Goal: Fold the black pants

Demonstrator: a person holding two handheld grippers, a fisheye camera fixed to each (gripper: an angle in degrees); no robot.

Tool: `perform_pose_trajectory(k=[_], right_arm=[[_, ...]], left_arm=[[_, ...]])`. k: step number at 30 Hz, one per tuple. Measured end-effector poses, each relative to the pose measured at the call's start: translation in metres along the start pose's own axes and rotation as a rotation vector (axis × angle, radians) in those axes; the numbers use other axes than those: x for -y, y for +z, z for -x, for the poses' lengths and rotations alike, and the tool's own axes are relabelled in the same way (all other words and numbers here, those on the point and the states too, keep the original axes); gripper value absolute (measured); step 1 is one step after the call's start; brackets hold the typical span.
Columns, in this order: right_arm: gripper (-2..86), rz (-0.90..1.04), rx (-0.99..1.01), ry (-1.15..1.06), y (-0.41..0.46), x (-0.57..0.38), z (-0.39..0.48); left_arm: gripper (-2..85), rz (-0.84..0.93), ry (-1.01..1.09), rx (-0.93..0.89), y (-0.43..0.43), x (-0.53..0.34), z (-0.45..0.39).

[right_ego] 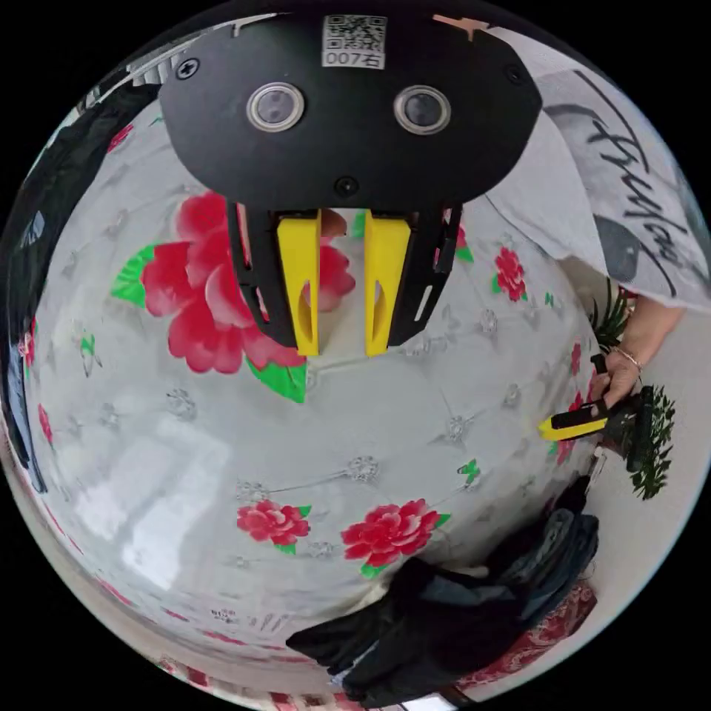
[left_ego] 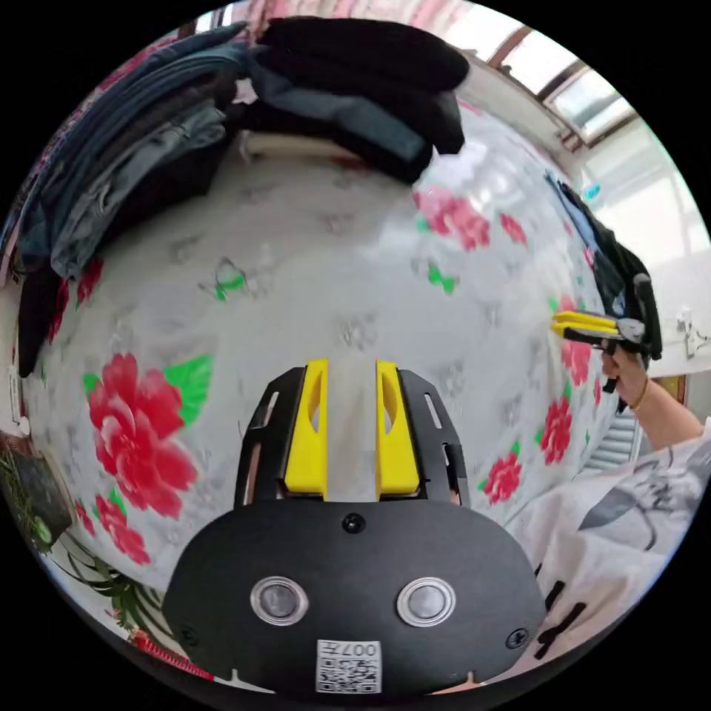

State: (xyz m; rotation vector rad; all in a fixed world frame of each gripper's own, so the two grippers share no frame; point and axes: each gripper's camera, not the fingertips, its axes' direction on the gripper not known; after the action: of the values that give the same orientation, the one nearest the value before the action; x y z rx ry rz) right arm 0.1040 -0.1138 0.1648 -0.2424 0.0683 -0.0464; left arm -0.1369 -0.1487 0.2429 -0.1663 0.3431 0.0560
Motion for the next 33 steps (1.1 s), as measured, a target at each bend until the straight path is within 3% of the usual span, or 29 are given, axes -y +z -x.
perform_pose_trajectory(k=[2,5,10,14,19,24,29,33], right_arm=[[7.2,0.092,-0.089,0.004,0.002,-0.028,0.005],[7.1,0.016,-0.112,-0.008,-0.003,-0.057,0.017],[7.6,-0.075,-0.078,0.100,-0.012,-0.066,0.016],[8.2,-0.115,0.045,0.125,-0.028,-0.078,-0.004],[8.7,-0.311,-0.064,0.512,-0.084,-0.135,-0.103],[8.6,-0.523,-0.344,1.018,-0.182,-0.265,-0.243],[9.0,-0.466,-0.594,1.235,-0.240,-0.344,-0.322],[8.5,-0.360,-0.530,1.347,-0.245,-0.379,-0.378]], left_arm=[[7.3,0.039,0.040,0.004,0.005,-0.007,-0.029],[5.7,0.089,0.175,0.034,0.009,0.002,-0.085],[4.7,0.165,0.377,0.024,0.020,0.042,-0.169],[5.7,0.262,0.495,0.179,0.024,0.060,-0.207],[5.2,0.249,0.428,0.138,0.020,0.071,-0.206],[5.2,0.267,0.416,0.160,0.020,0.080,-0.216],[5.1,0.258,0.378,0.166,0.020,0.082,-0.220],[5.1,0.268,0.340,0.179,0.022,0.084,-0.224]])
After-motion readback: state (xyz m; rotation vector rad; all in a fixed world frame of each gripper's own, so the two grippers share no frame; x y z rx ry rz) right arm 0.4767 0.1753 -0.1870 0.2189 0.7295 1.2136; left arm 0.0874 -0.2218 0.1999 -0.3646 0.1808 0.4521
